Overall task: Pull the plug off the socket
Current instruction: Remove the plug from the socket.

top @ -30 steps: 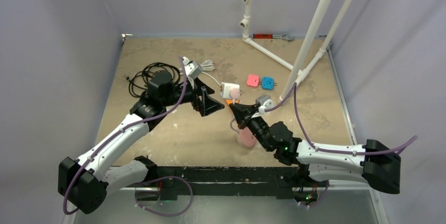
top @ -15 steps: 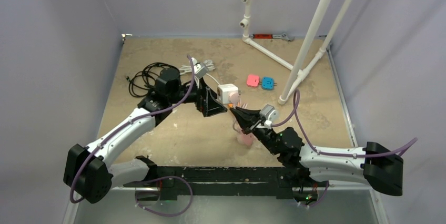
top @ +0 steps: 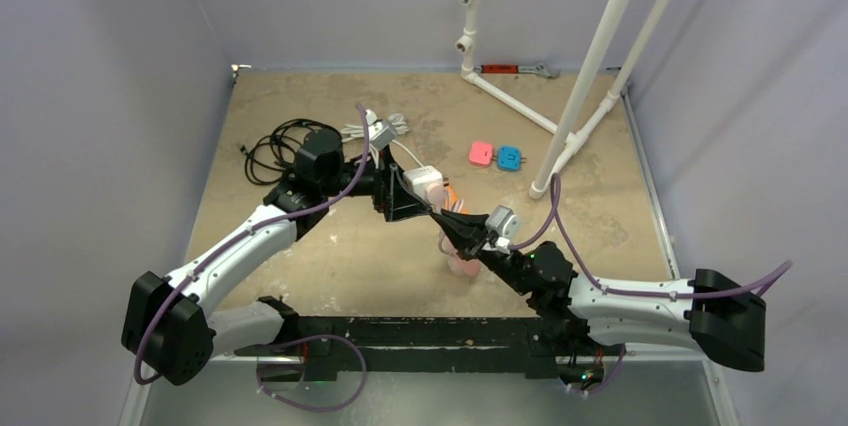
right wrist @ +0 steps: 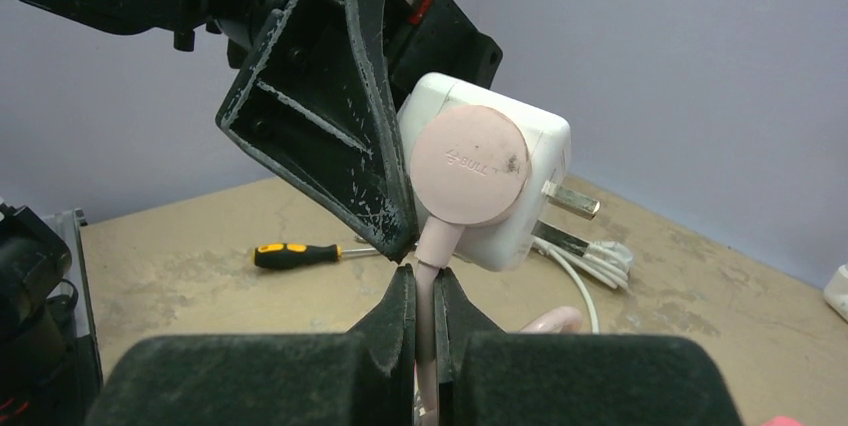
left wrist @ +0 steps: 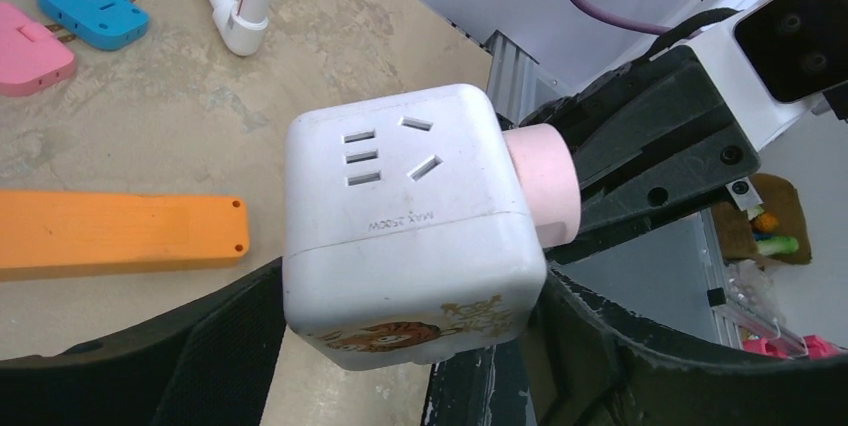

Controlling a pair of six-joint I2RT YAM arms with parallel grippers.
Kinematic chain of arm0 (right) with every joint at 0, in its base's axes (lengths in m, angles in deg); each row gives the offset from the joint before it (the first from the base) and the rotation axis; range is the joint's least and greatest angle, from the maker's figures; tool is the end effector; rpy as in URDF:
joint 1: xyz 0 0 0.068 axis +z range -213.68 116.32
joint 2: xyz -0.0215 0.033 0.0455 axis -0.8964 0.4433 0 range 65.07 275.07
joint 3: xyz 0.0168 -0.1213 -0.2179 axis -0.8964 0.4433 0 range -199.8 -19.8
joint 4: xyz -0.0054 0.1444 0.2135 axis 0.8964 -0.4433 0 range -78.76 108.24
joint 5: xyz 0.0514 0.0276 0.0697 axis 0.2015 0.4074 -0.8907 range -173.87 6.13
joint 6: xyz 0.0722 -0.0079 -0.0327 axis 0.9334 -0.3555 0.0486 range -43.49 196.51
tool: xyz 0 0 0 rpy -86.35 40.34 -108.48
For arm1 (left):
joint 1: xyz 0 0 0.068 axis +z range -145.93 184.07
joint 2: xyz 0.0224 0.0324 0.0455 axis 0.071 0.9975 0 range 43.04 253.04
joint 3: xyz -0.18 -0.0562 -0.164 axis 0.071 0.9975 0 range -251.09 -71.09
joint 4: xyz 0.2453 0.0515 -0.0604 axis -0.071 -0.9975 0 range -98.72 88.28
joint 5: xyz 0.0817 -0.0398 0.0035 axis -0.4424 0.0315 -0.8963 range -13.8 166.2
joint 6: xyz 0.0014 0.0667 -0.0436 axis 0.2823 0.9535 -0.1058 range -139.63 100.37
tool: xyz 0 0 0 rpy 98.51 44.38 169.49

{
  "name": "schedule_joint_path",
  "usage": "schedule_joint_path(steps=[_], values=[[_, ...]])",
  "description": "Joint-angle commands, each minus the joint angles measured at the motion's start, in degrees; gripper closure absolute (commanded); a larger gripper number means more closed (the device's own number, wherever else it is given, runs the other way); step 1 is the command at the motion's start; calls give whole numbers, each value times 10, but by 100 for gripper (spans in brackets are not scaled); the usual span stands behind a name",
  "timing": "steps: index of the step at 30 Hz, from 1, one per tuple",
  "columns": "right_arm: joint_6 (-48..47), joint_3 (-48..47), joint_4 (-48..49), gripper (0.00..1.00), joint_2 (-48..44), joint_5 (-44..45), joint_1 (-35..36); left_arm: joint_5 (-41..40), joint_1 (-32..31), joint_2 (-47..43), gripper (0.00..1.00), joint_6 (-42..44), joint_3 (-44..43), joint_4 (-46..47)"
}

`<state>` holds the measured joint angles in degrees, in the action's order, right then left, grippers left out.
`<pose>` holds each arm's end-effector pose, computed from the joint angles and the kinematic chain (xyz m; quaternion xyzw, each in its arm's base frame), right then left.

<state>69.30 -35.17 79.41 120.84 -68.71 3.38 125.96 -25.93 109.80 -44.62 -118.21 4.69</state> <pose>0.1094 0.2127 0.2514 -0.2534 0.5144 0.3422 0.7444 0.2229 -0.1892 0.2826 0.2921 0.6990 -0.5526 0.3474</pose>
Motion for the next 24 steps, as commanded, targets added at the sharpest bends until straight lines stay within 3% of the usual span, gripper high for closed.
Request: schedule_joint_path(steps=[1, 9, 14, 16, 19, 21, 24], values=[[-20, -19, 46, 100, -6, -21, 0, 23, 5, 6, 32, -3, 2, 32], [-28, -28, 40, 100, 3, 0, 0, 28, 5, 9, 99, -4, 5, 40], [-11, -34, 33, 100, 13, 55, 0, -43, 5, -13, 100, 30, 5, 4], [8, -39, 28, 94, 19, 74, 0, -96, 5, -25, 100, 55, 7, -20], [36, -59, -15, 67, 19, 72, 0, -166, 5, -34, 100, 80, 6, -47], [66, -87, -94, 48, 16, 85, 0, -201, 5, -35, 100, 89, 3, -61], [93, -118, -148, 30, 18, 133, -1, -252, 5, -39, 100, 98, -2, -89]])
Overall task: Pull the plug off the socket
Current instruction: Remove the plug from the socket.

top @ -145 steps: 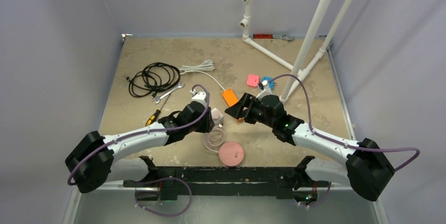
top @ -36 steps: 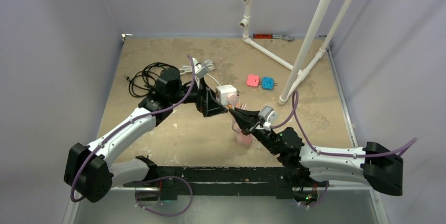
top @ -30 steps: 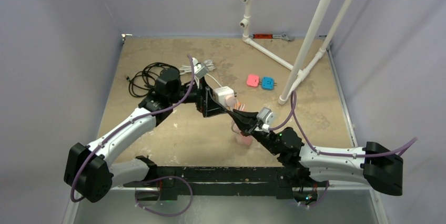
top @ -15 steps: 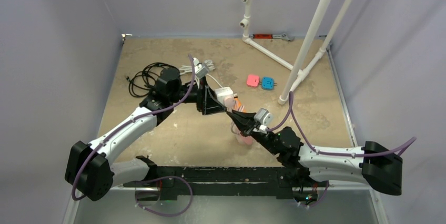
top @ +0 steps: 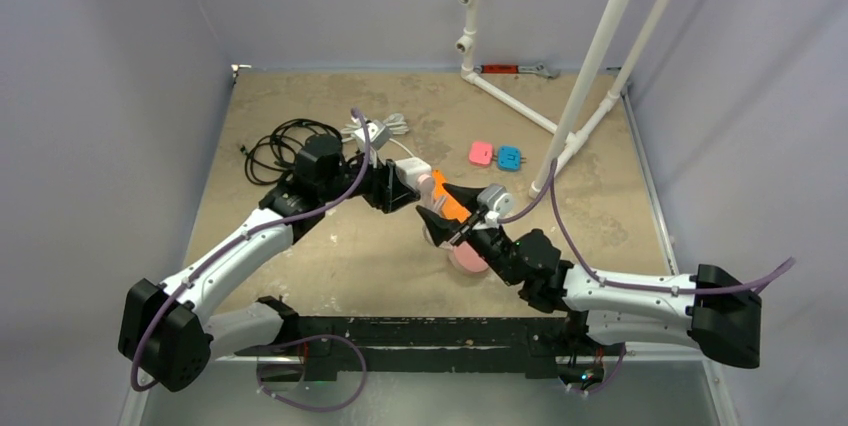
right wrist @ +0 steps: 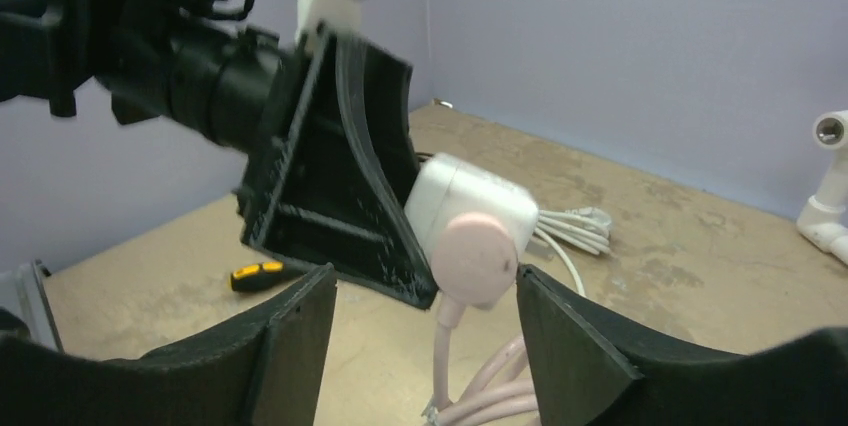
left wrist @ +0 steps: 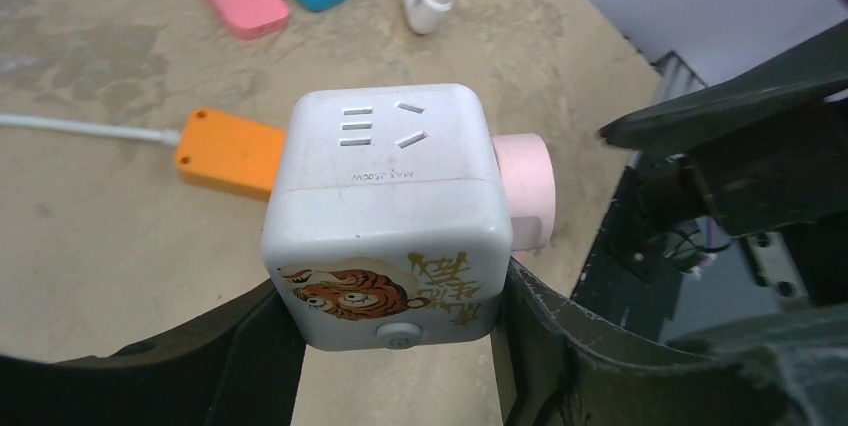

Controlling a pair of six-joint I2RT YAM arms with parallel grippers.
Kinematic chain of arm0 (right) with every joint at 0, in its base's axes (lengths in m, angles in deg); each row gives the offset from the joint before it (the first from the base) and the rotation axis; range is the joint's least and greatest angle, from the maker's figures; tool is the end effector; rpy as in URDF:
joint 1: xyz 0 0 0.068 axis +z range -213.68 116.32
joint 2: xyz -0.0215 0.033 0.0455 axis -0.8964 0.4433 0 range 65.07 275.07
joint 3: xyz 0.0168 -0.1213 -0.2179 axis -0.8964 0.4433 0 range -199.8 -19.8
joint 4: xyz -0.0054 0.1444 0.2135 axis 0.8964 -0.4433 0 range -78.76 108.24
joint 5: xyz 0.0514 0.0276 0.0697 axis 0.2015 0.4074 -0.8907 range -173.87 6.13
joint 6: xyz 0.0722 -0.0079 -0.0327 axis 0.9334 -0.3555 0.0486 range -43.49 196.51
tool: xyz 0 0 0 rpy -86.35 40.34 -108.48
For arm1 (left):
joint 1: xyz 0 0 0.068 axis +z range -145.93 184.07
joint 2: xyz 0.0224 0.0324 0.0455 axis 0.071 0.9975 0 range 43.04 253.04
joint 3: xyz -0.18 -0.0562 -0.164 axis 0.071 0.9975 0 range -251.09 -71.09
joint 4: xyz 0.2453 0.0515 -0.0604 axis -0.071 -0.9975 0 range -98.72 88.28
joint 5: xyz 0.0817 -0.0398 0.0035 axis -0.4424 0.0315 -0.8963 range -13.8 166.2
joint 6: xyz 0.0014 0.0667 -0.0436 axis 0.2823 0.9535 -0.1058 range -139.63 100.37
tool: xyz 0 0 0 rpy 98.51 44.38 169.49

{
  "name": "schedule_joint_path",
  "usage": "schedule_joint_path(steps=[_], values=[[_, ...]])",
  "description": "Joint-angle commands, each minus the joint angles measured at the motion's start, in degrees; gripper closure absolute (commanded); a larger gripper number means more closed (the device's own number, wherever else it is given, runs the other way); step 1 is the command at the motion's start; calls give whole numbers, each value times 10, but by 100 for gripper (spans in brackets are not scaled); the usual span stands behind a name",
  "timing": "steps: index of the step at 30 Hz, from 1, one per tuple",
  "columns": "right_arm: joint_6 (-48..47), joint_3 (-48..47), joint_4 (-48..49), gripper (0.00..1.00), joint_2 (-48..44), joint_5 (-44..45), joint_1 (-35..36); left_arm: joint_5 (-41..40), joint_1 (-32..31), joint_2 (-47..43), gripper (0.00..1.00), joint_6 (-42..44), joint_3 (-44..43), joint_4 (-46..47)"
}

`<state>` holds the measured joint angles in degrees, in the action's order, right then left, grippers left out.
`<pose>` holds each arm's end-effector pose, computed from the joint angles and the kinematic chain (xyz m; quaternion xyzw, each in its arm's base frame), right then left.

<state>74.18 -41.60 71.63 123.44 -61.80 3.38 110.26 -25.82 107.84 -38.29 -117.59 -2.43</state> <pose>0.1231 0.2249 0.2625 -0.2067 0.5684 0.3256 0.7267 0.2316 -0.1775 0.2695 0.2455 0.7581 -0.4456 0.4081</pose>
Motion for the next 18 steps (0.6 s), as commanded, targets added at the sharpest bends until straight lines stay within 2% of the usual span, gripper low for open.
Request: schedule_joint_path(steps=[1, 5, 7, 11, 13, 18], values=[[46, -59, -80, 29, -6, 65, -3, -110, 4, -22, 100, 35, -6, -22], [84, -85, -135, 25, 2, 21, -40, -165, 4, -25, 100, 30, -3, -35], [121, -104, -172, 24, 3, -35, -82, -186, 4, -19, 100, 29, -8, -48], [141, -127, -222, 20, 2, -96, -131, -195, 4, -14, 100, 24, -10, -55], [139, -129, -227, 12, 4, -112, -139, -198, 4, -12, 100, 23, -11, -58], [145, -112, -203, 11, 17, -145, -154, -183, 4, -8, 100, 25, -13, -57]])
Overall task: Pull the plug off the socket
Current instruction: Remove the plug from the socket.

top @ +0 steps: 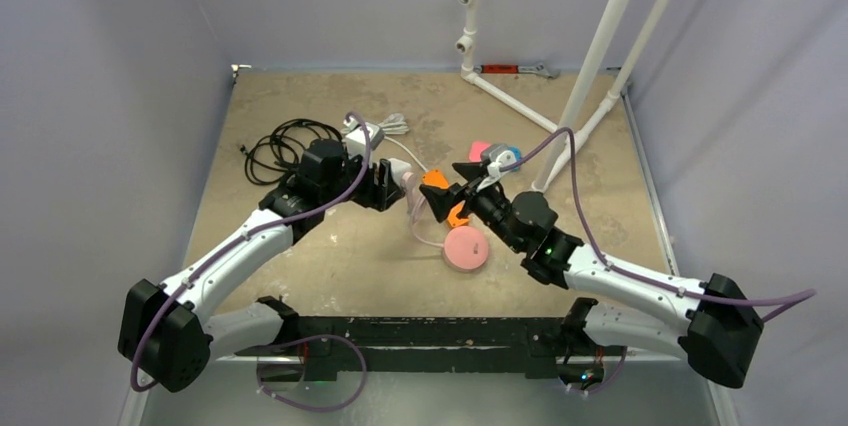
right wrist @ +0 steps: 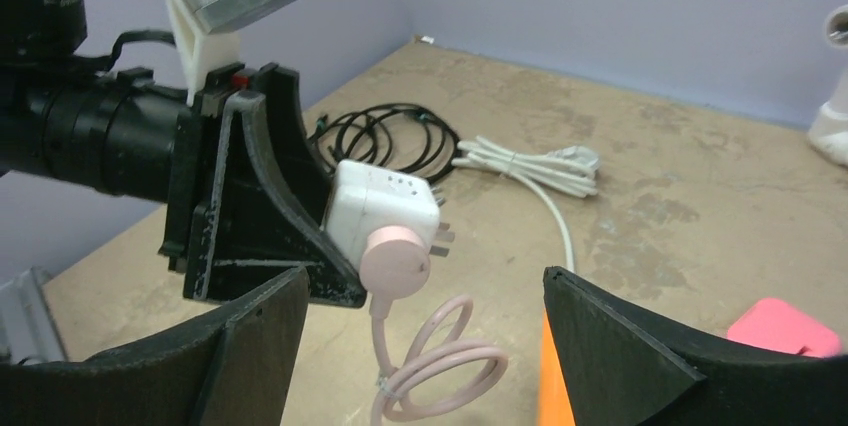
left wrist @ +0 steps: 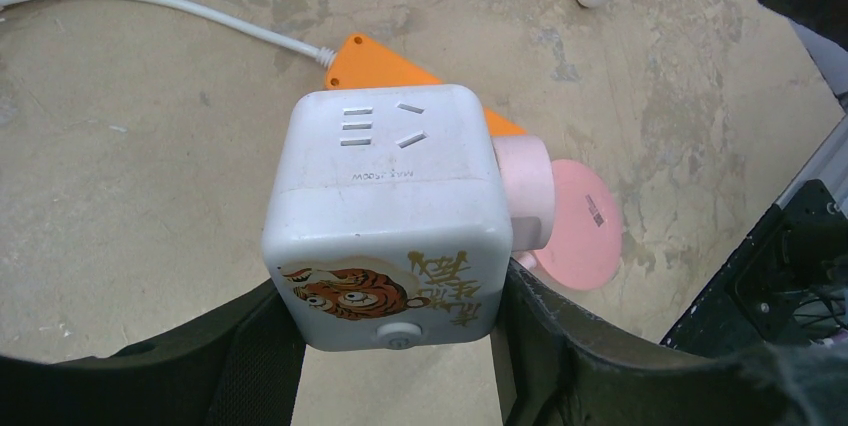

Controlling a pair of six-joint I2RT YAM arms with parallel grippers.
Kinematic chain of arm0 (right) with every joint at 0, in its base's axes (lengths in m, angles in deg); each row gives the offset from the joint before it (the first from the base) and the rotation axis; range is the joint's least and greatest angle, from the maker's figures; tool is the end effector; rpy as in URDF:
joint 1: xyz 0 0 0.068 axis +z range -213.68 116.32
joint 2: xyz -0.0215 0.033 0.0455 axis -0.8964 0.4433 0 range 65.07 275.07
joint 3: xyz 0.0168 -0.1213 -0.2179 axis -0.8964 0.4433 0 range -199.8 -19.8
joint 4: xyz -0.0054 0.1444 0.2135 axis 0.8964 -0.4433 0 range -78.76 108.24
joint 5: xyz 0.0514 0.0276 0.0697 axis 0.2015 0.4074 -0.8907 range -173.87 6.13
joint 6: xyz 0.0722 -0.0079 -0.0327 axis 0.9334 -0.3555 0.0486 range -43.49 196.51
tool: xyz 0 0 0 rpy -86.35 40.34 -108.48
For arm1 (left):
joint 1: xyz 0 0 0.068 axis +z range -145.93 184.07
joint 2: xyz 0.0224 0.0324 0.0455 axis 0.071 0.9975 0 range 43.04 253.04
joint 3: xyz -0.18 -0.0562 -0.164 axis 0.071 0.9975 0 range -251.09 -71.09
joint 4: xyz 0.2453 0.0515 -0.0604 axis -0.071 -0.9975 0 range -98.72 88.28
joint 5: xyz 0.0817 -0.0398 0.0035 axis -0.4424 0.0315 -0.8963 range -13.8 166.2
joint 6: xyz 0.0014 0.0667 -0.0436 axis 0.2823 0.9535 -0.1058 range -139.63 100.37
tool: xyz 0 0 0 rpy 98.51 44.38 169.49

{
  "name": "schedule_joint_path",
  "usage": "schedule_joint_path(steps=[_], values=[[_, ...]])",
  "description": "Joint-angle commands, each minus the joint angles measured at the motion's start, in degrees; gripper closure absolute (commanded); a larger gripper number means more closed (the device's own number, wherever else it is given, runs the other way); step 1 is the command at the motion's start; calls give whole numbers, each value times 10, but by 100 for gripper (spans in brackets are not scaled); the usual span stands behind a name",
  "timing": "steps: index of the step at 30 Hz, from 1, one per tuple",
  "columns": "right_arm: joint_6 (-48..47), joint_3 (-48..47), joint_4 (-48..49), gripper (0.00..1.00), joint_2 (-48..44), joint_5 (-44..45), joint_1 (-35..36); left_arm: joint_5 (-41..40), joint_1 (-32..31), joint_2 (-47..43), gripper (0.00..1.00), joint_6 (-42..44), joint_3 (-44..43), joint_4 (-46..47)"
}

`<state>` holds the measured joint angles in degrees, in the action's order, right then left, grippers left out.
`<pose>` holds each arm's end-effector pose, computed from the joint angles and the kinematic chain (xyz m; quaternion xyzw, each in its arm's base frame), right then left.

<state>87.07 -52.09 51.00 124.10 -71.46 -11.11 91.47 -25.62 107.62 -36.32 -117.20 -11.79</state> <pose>0.1812 0.2126 0.2795 -0.1634 0.6496 0.3253 0.6674 0.2410 -0.1582 0.2440 0.1640 0.8388 -0.3044 0.4206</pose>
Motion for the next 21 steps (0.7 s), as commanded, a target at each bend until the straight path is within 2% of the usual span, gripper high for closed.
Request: schedule_joint_path(steps=[1, 6, 16, 21], values=[[16, -5, 7, 12, 13, -54, -10, 15, 2, -5, 100, 6, -15, 39], [14, 2, 20, 13, 26, -78, -11, 53, 2, 5, 100, 8, -19, 41], [-32, 13, 21, 30, 36, -70, -10, 74, 2, 17, 100, 9, -21, 39], [-6, 3, 14, 36, 72, -77, -10, 73, 2, 17, 100, 11, -22, 39]])
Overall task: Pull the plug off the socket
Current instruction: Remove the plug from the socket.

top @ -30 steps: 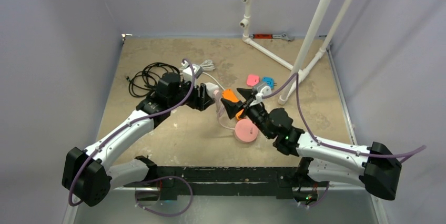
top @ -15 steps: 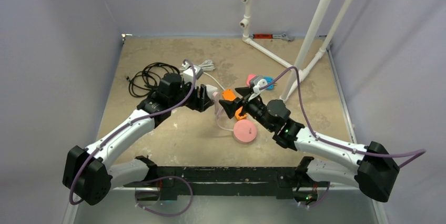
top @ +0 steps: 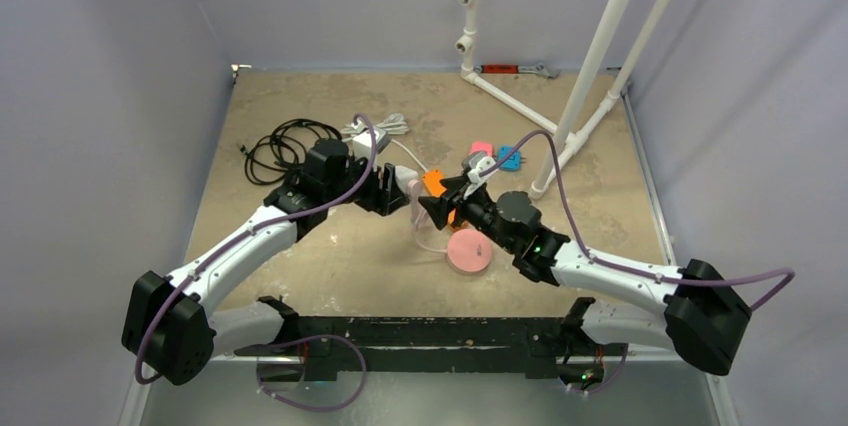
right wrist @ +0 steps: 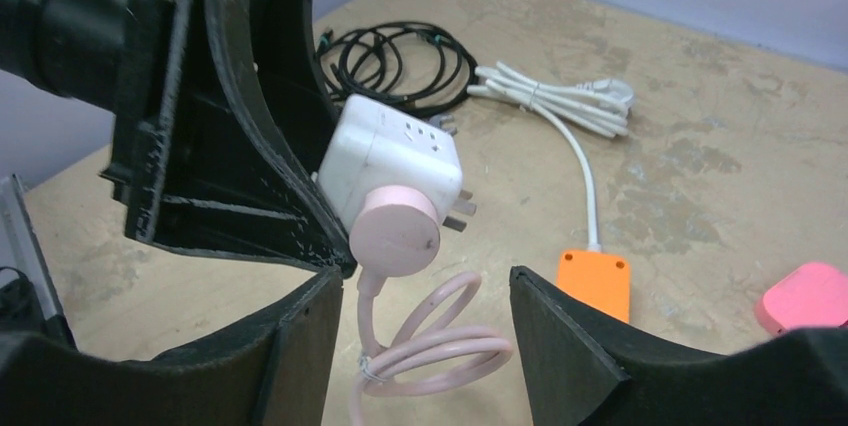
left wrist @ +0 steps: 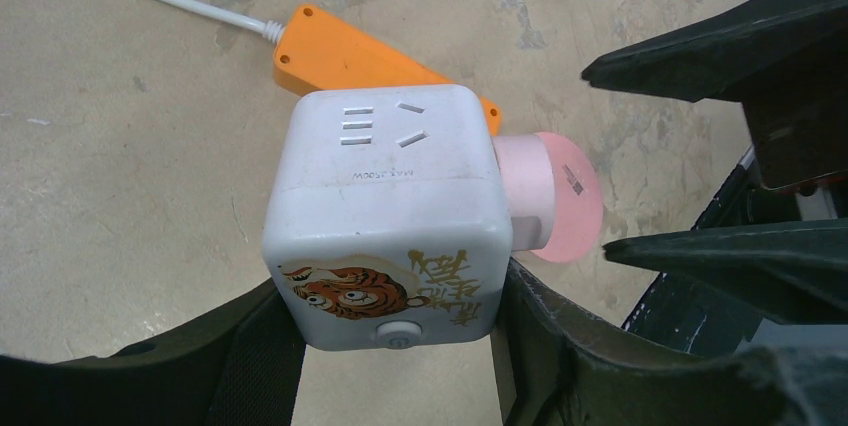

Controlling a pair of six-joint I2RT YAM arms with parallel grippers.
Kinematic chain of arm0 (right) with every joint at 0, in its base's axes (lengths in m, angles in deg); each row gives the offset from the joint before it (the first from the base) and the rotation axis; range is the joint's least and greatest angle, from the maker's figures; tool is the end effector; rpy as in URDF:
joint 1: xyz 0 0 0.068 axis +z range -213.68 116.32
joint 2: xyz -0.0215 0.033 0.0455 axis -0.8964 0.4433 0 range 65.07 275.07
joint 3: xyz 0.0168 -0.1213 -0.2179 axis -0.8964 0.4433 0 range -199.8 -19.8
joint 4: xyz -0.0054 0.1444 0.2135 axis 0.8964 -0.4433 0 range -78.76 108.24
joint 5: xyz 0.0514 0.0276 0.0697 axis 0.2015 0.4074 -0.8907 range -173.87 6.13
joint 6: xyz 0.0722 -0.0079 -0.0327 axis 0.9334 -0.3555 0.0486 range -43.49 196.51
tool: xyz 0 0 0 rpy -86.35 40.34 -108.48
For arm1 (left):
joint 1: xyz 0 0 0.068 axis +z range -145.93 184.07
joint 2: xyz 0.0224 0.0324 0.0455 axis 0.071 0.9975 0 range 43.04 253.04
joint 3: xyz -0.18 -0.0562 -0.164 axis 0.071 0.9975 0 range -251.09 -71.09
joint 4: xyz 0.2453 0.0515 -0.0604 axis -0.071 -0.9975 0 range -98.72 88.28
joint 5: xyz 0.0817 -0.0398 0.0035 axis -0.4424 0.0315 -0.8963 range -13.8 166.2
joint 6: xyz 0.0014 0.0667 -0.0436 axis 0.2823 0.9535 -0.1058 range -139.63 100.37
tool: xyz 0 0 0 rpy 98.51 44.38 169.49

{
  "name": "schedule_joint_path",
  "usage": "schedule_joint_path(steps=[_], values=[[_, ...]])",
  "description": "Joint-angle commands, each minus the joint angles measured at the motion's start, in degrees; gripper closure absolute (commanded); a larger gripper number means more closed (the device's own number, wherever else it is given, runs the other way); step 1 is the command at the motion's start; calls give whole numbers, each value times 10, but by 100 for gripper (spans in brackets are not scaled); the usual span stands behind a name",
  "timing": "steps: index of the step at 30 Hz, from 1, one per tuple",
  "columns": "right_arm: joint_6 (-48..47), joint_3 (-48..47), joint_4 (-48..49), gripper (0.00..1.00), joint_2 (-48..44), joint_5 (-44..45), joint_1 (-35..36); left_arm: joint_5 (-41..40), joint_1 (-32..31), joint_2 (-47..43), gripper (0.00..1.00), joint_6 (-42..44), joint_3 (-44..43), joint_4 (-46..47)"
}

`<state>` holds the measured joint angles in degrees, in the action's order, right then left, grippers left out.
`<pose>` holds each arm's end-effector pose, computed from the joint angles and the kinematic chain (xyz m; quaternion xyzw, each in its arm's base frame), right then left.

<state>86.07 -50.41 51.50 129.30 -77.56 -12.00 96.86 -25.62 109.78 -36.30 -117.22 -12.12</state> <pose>0.1867 0.2243 0.2455 -0.2183 0.6748 0.3250 0.6256 0.2403 -0.1649 0.2343 0.1849 0.8408 -0.3341 0.3838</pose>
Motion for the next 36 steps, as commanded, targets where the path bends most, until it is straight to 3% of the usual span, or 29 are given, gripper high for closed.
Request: schedule_joint_path(steps=[1, 11, 22, 26, 30, 36], values=[[5, -15, 10, 37, 26, -28, -1, 18, 2, -5, 100, 11, -22, 42], [15, -33, 41, 41, 93, -90, -1, 21, 2, -9, 100, 13, -21, 46], [38, -48, 71, 58, 136, -92, 1, 101, 2, 21, 100, 0, -18, 77], [45, -41, 78, 72, 124, -55, 3, 99, 2, 31, 100, 3, -20, 74], [49, -24, 85, 100, 100, -28, 4, 73, 2, 27, 100, 10, -19, 65], [42, -2, 92, 100, 54, -30, 4, -11, 2, 23, 100, 17, -22, 39]])
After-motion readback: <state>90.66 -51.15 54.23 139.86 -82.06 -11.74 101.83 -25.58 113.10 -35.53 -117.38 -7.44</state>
